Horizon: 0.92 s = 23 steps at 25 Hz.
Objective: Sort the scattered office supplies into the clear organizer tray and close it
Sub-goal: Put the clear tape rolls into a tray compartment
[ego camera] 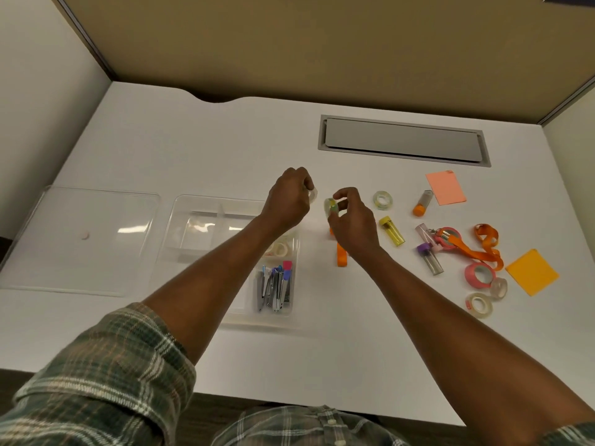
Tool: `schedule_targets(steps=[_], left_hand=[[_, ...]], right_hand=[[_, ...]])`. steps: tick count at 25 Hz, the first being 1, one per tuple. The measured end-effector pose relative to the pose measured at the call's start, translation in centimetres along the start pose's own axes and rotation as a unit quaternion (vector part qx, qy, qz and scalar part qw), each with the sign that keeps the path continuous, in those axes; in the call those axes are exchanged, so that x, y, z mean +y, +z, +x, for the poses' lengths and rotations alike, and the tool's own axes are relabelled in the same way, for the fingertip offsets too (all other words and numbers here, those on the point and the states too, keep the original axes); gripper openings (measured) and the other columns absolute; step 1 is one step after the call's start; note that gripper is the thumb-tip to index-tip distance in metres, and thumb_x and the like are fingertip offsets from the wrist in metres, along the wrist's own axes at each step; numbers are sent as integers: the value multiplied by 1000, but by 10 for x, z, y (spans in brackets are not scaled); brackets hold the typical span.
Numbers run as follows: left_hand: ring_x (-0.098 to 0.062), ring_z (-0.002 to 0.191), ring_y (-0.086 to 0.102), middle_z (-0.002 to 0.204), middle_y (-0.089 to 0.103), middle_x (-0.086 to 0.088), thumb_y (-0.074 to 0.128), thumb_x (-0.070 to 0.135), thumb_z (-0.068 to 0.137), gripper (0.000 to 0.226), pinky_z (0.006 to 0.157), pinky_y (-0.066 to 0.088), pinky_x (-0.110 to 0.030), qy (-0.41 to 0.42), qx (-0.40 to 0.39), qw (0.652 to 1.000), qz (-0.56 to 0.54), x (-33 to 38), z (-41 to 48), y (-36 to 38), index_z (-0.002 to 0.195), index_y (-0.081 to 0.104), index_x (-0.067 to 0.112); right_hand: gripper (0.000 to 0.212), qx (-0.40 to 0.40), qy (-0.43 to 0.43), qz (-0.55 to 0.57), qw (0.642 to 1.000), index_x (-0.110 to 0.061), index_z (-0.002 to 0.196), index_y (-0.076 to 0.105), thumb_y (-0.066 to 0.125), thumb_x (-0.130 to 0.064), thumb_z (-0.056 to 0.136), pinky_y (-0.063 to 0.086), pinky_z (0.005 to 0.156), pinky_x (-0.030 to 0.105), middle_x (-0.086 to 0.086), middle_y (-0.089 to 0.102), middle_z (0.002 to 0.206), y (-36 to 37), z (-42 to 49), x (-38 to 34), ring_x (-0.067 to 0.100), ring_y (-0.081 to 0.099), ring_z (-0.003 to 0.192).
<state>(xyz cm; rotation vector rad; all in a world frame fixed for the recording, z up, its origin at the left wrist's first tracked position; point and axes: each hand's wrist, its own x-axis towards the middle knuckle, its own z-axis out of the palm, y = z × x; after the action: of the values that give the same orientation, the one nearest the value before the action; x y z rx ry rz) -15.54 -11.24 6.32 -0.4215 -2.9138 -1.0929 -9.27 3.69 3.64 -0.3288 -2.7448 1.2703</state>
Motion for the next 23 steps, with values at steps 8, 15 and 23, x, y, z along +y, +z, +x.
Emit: schedule_targets(steps=[8,15,23], left_hand=[[-11,79,53,94,60,-2,56,-5,87,17,62,37,-11,-102,-14,995,-13,-65,-49,-29,91,62,10],[-21,84,55,91,61,-7,59,-1,84,14,67,45,-31,-42,-40,997,60,-79,-71,-11,89,67,10],[-25,88,57,98,67,-7,62,7,83,14,71,36,-31,12,-41,984,176,-89,-73,-3,91,72,13]], right_hand=[[28,-111,-31,-28,993,-18,120,58,62,-16,93,40,60,14,0,69,104,45,-11,-41,14,62,82],[33,-161,-117,-167,966,-14,125,54,63,-13,93,43,71,24,9,69,115,67,-31,-37,26,67,93],[35,-162,-107,-201,960,-17,124,54,65,-19,91,53,74,32,7,67,120,75,-47,-25,27,66,97]])
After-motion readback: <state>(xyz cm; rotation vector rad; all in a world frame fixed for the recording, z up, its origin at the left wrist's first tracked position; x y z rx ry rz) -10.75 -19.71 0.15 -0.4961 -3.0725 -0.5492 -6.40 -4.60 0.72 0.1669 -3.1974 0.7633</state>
